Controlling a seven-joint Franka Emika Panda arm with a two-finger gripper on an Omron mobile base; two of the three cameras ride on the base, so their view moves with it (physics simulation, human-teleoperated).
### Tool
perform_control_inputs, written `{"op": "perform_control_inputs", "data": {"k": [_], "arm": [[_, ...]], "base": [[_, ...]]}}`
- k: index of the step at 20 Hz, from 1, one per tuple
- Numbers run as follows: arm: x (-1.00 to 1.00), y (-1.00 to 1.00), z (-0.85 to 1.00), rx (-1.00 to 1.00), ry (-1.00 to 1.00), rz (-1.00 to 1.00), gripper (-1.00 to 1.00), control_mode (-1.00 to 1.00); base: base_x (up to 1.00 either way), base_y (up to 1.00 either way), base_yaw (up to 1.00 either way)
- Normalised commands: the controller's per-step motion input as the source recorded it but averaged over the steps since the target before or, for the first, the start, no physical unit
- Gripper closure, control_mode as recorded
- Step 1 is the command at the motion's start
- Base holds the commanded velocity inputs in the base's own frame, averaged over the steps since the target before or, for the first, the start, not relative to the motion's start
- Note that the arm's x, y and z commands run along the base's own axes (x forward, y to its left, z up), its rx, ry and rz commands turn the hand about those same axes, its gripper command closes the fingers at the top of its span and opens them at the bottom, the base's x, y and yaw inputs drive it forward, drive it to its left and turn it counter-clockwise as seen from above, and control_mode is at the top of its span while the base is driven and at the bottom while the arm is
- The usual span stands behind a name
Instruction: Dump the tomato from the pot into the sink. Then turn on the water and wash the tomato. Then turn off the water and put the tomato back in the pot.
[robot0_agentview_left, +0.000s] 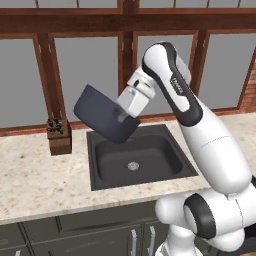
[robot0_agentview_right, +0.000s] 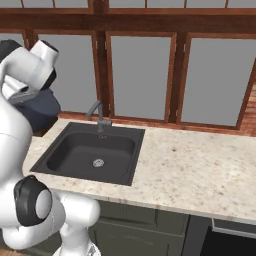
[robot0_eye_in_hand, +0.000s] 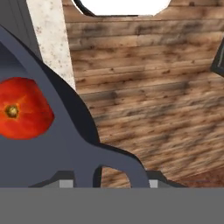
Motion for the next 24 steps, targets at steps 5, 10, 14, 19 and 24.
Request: {"op": "perform_control_inputs", "data": {"k": [5, 10, 14, 19, 24], "arm": [[0.0, 0.09, 0.15, 0.16, 0.08, -0.22, 1.0, -1.0], [0.12, 0.16, 0.22, 0.15, 0.1, -0.21, 1.0, -1.0], [0.6, 0.11, 0.25, 0.11, 0.24, -0.2, 1.0, -1.0], [0.42, 0.2, 0.38, 0.12, 0.26, -0.16, 1.0, -1.0], [0.11, 0.18, 0.49, 0.14, 0.2, -0.1, 1.0, -1.0]], "base": [[0.0, 0.0, 0.0], [0.0, 0.0, 0.0], [0.0, 0.0, 0.0], [0.0, 0.0, 0.0], [0.0, 0.0, 0.0]]}}
